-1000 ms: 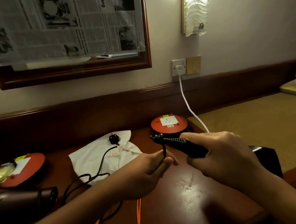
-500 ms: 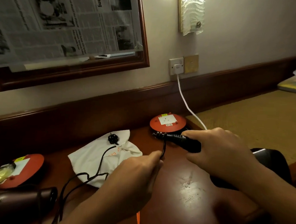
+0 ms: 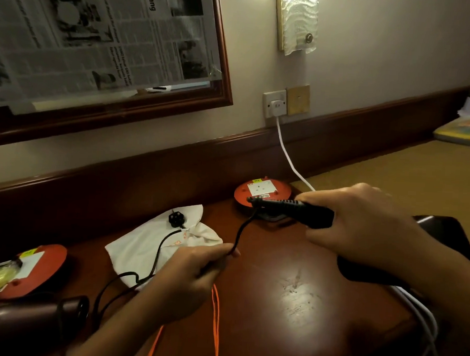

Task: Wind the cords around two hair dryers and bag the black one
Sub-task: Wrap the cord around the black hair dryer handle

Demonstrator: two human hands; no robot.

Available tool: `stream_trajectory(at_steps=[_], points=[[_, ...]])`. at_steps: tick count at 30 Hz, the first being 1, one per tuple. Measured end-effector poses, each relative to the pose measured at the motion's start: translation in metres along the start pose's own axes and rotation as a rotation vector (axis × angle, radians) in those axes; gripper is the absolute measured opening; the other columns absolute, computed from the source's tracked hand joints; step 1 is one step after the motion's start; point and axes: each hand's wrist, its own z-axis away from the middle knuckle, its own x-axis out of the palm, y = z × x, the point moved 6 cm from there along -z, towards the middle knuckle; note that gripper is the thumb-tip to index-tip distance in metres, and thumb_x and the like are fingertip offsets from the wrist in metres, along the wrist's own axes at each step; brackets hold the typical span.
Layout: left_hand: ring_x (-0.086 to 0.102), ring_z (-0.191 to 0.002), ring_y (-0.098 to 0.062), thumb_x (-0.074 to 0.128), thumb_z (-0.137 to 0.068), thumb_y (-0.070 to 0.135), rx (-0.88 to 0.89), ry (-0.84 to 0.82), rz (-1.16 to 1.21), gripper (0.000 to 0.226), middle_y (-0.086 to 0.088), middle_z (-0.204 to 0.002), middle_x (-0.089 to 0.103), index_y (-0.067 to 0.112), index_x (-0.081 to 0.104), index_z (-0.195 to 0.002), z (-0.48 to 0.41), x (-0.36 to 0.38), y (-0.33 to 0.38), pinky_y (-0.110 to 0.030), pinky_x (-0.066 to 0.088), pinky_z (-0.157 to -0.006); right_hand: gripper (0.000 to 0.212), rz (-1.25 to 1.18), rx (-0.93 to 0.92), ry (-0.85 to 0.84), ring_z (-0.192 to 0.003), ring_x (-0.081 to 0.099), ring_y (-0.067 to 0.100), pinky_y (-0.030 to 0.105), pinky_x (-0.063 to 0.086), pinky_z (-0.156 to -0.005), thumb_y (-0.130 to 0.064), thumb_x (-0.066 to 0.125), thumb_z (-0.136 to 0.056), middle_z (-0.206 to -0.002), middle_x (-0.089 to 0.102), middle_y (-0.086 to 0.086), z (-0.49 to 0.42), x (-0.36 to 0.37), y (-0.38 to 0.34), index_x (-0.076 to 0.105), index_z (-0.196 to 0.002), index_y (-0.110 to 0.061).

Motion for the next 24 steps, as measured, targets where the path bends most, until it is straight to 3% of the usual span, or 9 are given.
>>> stream_trajectory(at_steps=[3, 6, 8, 10, 12, 15, 18, 21, 24], points=[[0.067, -0.075, -0.003, 0.055, -0.103, 0.022, 0.061, 0.095, -0.039, 0.029, 0.013, -0.091, 0.072, 0.033, 0.065, -0.128, -0.010, 0.005, 0.002, -0.024, 0.054, -0.067, 0.055, -0.091, -0.013, -0.036, -0.065, 0.051, 0.004, 0.025, 0.037, -0.058, -0.058, 0.047, -0.062, -0.065, 0.052, -0.021, -0.001, 0.009, -0.008, 0.065, -0.114, -0.050], [0.062, -0.073, 0.011, 0.062, -0.099, 0.022, 0.117, 0.319, -0.099, 0.025, -0.004, -0.089, 0.075, 0.016, 0.073, -0.121, -0.024, -0.022, 0.001, -0.011, 0.050, -0.066, 0.062, -0.110, -0.032, -0.029, -0.069, 0.053, 0.004, 0.027, 0.044, -0.062, -0.060, 0.046, -0.062, -0.072, 0.058, -0.022, -0.001, 0.009, -0.008, 0.064, -0.120, -0.047], [0.066, -0.073, 0.006, 0.065, -0.098, 0.026, 0.105, 0.418, -0.065, 0.022, -0.001, -0.086, 0.075, 0.014, 0.077, -0.113, -0.038, -0.043, -0.001, -0.022, 0.055, -0.064, 0.062, -0.111, -0.064, -0.027, -0.069, 0.056, 0.003, 0.031, 0.050, -0.062, -0.061, 0.046, -0.064, -0.079, 0.066, -0.019, 0.000, 0.006, -0.009, 0.065, -0.122, -0.045], [0.066, -0.069, -0.006, 0.060, -0.098, 0.034, 0.168, 0.379, -0.146, 0.022, 0.007, -0.081, 0.071, 0.024, 0.077, -0.109, -0.051, -0.043, 0.007, -0.036, 0.055, -0.058, 0.054, -0.171, -0.090, -0.001, -0.065, 0.058, 0.003, 0.033, 0.052, -0.058, -0.056, 0.052, -0.068, -0.074, 0.066, -0.020, -0.001, 0.002, -0.014, 0.067, -0.119, -0.044], [0.058, -0.061, -0.007, 0.054, -0.098, 0.035, 0.294, 0.264, -0.284, 0.020, 0.013, -0.076, 0.063, 0.029, 0.073, -0.100, -0.053, -0.016, 0.031, -0.026, 0.044, -0.048, 0.041, -0.248, -0.073, 0.048, -0.062, 0.059, 0.005, 0.033, 0.050, -0.055, -0.048, 0.059, -0.071, -0.068, 0.063, -0.018, -0.005, -0.001, -0.013, 0.067, -0.111, -0.045], [0.036, -0.056, -0.001, 0.053, -0.101, 0.036, 0.429, 0.103, -0.344, 0.021, 0.018, -0.072, 0.041, 0.026, 0.064, -0.086, -0.030, 0.018, 0.077, -0.012, 0.020, -0.048, 0.042, -0.146, -0.019, 0.080, -0.063, 0.057, 0.008, 0.035, 0.049, -0.055, -0.057, 0.049, -0.070, -0.067, 0.061, -0.015, -0.010, 0.004, -0.006, 0.063, -0.107, -0.044], [0.041, -0.059, -0.003, 0.049, -0.104, 0.037, 0.489, 0.113, -0.219, 0.031, 0.016, -0.072, 0.044, 0.020, 0.065, -0.085, -0.017, -0.006, 0.096, -0.021, 0.033, -0.051, 0.035, -0.005, 0.036, 0.073, -0.062, 0.055, 0.011, 0.032, 0.044, -0.053, -0.053, 0.051, -0.073, -0.066, 0.060, -0.013, -0.009, 0.015, 0.009, 0.063, -0.104, -0.043], [0.053, -0.065, -0.002, 0.058, -0.102, 0.023, 0.513, 0.196, -0.120, 0.026, 0.011, -0.075, 0.056, 0.007, 0.071, -0.086, -0.023, -0.052, 0.104, -0.017, 0.041, -0.060, 0.028, 0.080, 0.014, 0.091, -0.061, 0.056, 0.017, 0.028, 0.035, -0.051, -0.043, 0.064, -0.077, -0.066, 0.061, -0.011, -0.008, 0.015, 0.008, 0.065, -0.105, -0.043], [0.061, -0.065, -0.016, 0.059, -0.100, 0.022, 0.457, 0.248, -0.047, 0.025, -0.001, -0.076, 0.065, 0.006, 0.072, -0.087, -0.041, -0.081, 0.100, -0.033, 0.048, -0.057, 0.036, 0.210, -0.058, 0.086, -0.068, 0.063, 0.021, 0.026, 0.026, -0.054, -0.045, 0.068, -0.077, -0.079, 0.070, -0.008, -0.008, 0.014, -0.002, 0.063, -0.113, -0.046]])
